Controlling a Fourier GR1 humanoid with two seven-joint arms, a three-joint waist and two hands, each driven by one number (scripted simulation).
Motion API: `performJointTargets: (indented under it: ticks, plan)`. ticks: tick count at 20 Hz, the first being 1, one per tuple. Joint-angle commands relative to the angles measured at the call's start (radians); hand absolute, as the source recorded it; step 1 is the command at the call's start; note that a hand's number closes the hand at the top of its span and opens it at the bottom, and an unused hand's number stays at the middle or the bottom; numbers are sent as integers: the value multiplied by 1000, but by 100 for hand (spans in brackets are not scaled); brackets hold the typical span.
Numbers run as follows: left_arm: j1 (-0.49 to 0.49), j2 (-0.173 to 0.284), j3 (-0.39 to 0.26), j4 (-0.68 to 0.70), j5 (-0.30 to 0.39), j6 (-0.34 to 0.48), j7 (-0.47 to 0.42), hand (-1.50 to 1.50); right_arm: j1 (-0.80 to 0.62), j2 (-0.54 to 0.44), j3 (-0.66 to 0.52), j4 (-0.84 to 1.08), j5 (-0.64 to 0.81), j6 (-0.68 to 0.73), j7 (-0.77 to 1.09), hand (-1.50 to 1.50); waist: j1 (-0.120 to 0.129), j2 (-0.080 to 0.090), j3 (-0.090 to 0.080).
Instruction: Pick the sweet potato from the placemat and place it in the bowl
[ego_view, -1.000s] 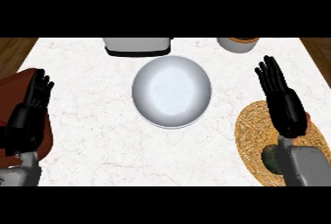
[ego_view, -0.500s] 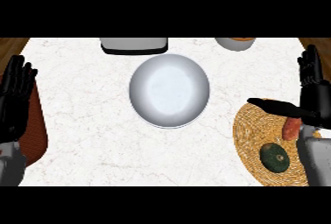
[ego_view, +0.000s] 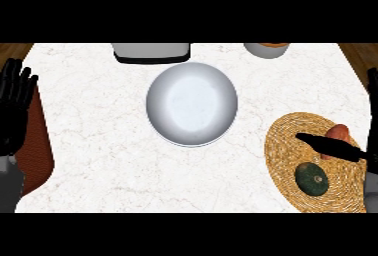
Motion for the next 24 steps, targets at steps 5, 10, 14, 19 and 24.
performJointTargets:
  ticks: [5, 10, 14, 19, 24]
  plan:
    - [-20, 0, 0, 28, -2, -8, 9, 0, 41, -247, -31, -238, 37, 337, 500, -150, -9, 0, -3]
    - [-18, 11, 14, 33, 10, -30, -1, 0, 67, -353, -54, -329, -168, 611, 680, -150, -2, 0, -1]
    - [-10, -19, -9, 16, -23, -1, -16, 0, 15, -434, -63, -337, -296, 778, 797, -150, 14, 3, 0]
    - [-10, -5, 18, 7, -5, -32, 12, 0, 79, -401, -159, -314, -357, 829, 792, -150, 20, 5, 3]
    - [-10, -36, 16, 37, -10, -56, -28, 0, 33, -333, -91, -236, -247, 818, 759, -150, 27, 7, 3]
